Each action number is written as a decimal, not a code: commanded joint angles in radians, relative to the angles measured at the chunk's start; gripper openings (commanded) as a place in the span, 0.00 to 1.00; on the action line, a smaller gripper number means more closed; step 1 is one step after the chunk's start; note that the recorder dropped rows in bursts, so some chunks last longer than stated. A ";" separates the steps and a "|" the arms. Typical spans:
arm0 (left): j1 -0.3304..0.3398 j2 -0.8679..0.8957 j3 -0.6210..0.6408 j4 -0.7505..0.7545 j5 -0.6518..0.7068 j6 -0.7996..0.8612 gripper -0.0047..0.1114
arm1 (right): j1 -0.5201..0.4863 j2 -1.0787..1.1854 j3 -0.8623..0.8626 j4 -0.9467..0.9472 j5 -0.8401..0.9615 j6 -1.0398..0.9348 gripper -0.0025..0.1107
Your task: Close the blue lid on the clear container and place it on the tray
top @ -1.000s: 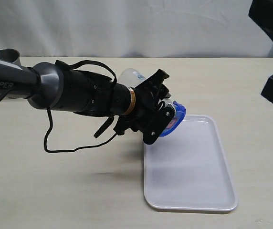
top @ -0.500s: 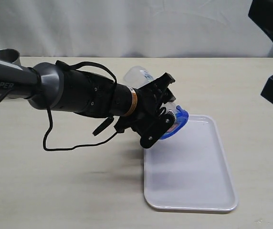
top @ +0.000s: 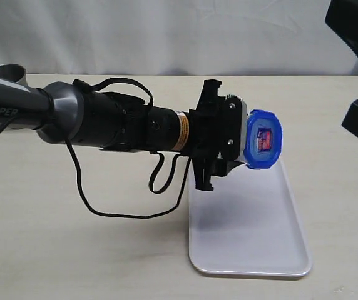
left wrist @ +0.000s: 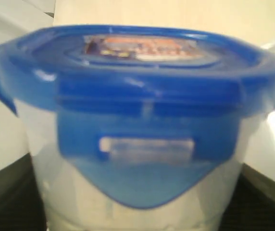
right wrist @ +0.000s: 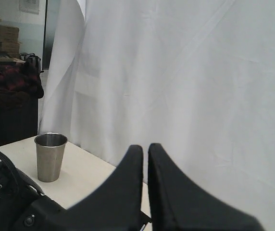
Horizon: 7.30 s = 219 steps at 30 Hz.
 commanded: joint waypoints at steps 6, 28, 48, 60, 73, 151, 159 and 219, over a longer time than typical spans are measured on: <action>0.000 -0.018 -0.012 -0.020 -0.284 -0.497 0.04 | -0.007 -0.005 0.003 0.004 0.003 0.000 0.06; 0.023 0.184 -0.012 -0.165 -0.812 -0.498 0.04 | -0.007 -0.005 0.003 0.008 0.008 0.000 0.06; 0.108 0.360 -0.215 -0.179 -0.805 -0.563 0.04 | -0.007 -0.003 0.003 0.029 0.006 0.000 0.06; 0.103 0.370 -0.239 -0.088 -0.650 -0.602 0.04 | -0.007 -0.003 0.003 0.029 0.006 0.000 0.06; 0.110 0.370 -0.239 -0.122 -0.667 -0.671 0.86 | -0.007 -0.003 0.006 0.034 0.011 0.000 0.06; 0.341 0.010 -0.211 0.687 -0.486 -1.479 0.04 | -0.007 -0.003 0.006 0.034 0.031 -0.002 0.06; 0.341 -0.135 -0.091 0.687 -0.394 -1.481 0.04 | -0.007 -0.003 0.006 0.034 0.035 -0.002 0.06; 0.341 -1.444 0.959 -0.556 -0.140 -0.316 0.04 | -0.007 -0.003 0.006 0.034 0.064 -0.002 0.06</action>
